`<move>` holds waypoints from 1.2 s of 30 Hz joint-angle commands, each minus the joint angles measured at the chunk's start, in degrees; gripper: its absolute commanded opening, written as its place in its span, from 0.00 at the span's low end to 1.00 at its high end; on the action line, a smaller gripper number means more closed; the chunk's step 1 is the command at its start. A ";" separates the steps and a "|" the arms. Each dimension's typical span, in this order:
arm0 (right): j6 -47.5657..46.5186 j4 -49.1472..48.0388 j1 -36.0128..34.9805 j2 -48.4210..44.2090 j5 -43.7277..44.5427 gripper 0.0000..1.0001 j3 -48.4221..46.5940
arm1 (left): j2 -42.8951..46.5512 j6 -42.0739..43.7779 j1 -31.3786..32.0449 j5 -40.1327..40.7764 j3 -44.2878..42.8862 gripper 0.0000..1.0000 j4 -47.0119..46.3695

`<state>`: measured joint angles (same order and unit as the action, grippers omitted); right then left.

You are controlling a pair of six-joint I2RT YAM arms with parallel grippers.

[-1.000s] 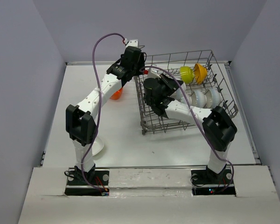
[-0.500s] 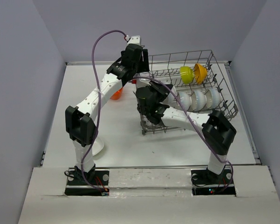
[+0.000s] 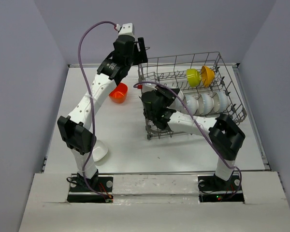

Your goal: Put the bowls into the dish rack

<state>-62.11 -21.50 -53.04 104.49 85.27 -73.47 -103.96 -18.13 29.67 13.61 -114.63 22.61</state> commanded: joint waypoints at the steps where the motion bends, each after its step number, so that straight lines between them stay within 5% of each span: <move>1: -0.03 -2.15 1.26 -2.45 4.29 0.01 0.17 | 3.33 -0.06 -0.05 -1.13 -2.53 0.84 -0.81; 26: 0.23 -2.06 4.61 3.26 3.41 0.01 0.61 | 5.17 -0.59 -2.34 -4.11 -0.68 0.84 -1.52; 36: 0.93 -1.71 9.08 -1.31 1.48 0.01 -7.21 | 6.58 -2.17 -2.42 -4.99 1.69 0.84 -3.27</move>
<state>-61.65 -21.80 -47.20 105.73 85.06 -74.52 -101.32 -19.16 27.51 9.82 -114.04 22.24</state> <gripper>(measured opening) 0.145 0.833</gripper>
